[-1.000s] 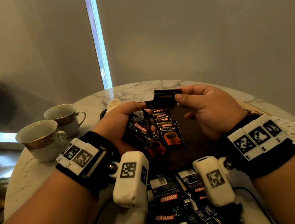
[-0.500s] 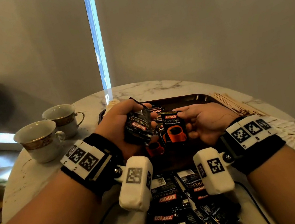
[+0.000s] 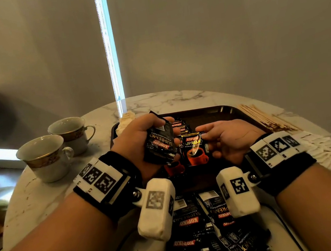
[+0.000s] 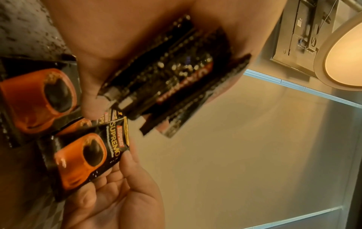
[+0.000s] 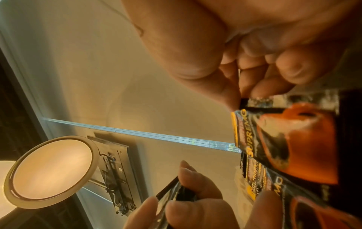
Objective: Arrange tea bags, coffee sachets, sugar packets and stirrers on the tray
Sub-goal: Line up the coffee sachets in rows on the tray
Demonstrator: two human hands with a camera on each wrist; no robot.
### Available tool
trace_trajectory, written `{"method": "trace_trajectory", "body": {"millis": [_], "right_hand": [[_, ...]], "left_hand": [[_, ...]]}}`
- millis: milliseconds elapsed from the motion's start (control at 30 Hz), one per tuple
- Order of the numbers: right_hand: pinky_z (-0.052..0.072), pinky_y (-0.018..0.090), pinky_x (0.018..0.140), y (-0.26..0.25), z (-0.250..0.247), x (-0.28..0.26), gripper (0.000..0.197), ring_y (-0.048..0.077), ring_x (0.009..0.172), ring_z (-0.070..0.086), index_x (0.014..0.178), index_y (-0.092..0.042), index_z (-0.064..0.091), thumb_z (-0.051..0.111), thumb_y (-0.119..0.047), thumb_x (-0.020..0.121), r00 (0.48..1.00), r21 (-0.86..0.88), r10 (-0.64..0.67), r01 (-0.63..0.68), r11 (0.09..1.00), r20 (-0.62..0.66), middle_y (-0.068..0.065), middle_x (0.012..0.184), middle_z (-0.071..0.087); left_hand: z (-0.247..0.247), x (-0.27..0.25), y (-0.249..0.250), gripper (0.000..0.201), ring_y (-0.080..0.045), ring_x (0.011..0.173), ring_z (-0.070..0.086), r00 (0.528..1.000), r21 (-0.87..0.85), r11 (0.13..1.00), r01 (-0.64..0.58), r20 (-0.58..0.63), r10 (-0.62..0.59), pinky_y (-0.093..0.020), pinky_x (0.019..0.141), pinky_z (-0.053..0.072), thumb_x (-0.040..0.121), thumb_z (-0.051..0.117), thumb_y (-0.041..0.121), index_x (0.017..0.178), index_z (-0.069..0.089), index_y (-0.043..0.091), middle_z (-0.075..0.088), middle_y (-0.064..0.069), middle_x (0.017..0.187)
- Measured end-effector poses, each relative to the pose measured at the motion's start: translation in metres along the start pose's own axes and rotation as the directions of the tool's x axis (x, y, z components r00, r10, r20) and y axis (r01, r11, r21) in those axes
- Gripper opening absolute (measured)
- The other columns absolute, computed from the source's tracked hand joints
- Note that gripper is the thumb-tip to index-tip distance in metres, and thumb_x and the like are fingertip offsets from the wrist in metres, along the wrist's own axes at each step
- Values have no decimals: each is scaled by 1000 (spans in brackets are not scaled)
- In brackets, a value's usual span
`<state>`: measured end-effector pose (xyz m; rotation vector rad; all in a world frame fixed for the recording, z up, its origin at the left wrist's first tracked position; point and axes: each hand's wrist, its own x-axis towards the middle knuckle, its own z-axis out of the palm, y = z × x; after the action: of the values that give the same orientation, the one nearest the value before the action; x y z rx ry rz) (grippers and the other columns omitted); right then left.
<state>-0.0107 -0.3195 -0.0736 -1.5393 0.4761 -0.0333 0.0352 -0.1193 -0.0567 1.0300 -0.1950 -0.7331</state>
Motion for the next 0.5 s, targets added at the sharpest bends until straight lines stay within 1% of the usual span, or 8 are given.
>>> {"method": "trace_trajectory", "body": {"millis": [67, 133, 200, 300, 367, 433, 500], "right_hand": [[33, 24, 47, 0, 0, -1, 25, 12, 55, 50, 113, -9, 63, 49, 3, 97, 1000, -12, 5, -5, 1000, 4, 8, 82, 64], [33, 24, 46, 0, 1, -1, 24, 11, 54, 50, 109, -10, 64, 48, 4, 97, 1000, -30, 12, -12, 999, 2, 7, 79, 64], [33, 23, 45, 0, 2, -2, 24, 11, 54, 49, 106, -10, 65, 48, 4, 98, 1000, -41, 18, -19, 999, -4, 7, 79, 63], [33, 21, 42, 0, 3, -1, 25, 10, 53, 47, 109, -8, 67, 47, 4, 98, 999, -35, 29, -29, 999, -14, 8, 80, 62], [33, 20, 40, 0, 3, -2, 25, 10, 52, 46, 105, -8, 68, 47, 4, 98, 999, -25, 34, -34, 999, -18, 10, 81, 62], [33, 20, 39, 1, 3, -3, 23, 10, 52, 45, 102, -8, 68, 48, 4, 98, 999, -17, 38, -38, 999, -22, 11, 82, 62], [32, 20, 40, 1, 3, -3, 22, 11, 52, 45, 101, -7, 68, 48, 4, 98, 999, -21, 38, -38, 999, -25, 11, 83, 62]], "left_hand": [[0, 0, -1, 32, -23, 65, 61, 1000, -8, 1000, 20, 4, -20, -42, 74, 46, 91, 47, 18, 120, 60, 9, 63, -12, 91], [1, 0, -2, 31, -23, 65, 61, 1000, -4, 1000, 23, -2, -23, -41, 74, 45, 92, 46, 17, 119, 59, 9, 63, -12, 89], [2, -1, -4, 29, -23, 66, 60, 1000, -6, 1000, 23, -8, -23, -40, 74, 46, 93, 47, 16, 118, 58, 7, 63, -13, 89], [3, -1, -4, 28, -24, 68, 61, 999, -1, 999, 34, -21, -34, -41, 75, 47, 95, 48, 15, 119, 59, 6, 65, -14, 90], [3, -1, -4, 29, -24, 68, 61, 999, 3, 999, 37, -28, -37, -42, 75, 47, 95, 48, 16, 120, 59, 5, 65, -14, 90], [3, -1, -4, 32, -24, 68, 61, 999, 0, 999, 34, -31, -34, -43, 78, 47, 95, 48, 16, 122, 59, 5, 64, -14, 91], [3, 0, -5, 32, -24, 67, 61, 999, 1, 999, 33, -33, -33, -47, 85, 45, 94, 48, 16, 122, 59, 6, 65, -14, 90]]}}
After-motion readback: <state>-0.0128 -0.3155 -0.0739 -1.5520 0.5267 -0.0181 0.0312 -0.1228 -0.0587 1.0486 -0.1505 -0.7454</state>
